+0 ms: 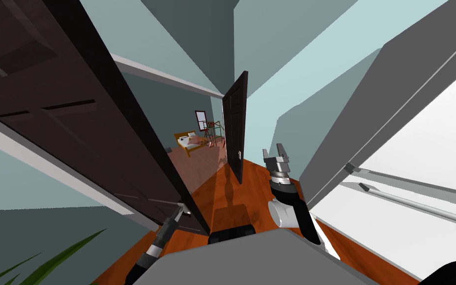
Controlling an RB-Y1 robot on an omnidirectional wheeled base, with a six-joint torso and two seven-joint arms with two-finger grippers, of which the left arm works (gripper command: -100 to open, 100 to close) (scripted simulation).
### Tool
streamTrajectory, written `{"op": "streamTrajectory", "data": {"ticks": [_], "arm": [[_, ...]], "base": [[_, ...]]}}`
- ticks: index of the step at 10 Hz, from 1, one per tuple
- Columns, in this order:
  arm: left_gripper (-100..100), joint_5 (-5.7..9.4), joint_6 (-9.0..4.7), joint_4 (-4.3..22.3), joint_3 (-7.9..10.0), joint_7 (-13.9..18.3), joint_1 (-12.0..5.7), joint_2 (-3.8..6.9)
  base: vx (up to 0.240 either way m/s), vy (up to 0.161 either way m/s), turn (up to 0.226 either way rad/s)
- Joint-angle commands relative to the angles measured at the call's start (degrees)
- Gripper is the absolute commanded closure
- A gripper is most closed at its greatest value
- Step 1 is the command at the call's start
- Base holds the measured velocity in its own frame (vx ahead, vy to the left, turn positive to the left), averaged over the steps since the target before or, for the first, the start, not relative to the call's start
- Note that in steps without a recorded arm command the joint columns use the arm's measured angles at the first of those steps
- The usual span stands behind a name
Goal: Pull the door open
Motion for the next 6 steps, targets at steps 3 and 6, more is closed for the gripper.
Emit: {"op": "streamTrajectory", "data": {"ticks": [3,6], "arm": [[100,1.21,-2.62,3.71,-2.44,0.75,-1.0,-0.9],[100,2.44,-4.54,6.32,-4.53,1.25,-1.82,-1.44]], "base": [[-0.059,0.025,-0.017],[-0.077,0.032,-0.028]]}}
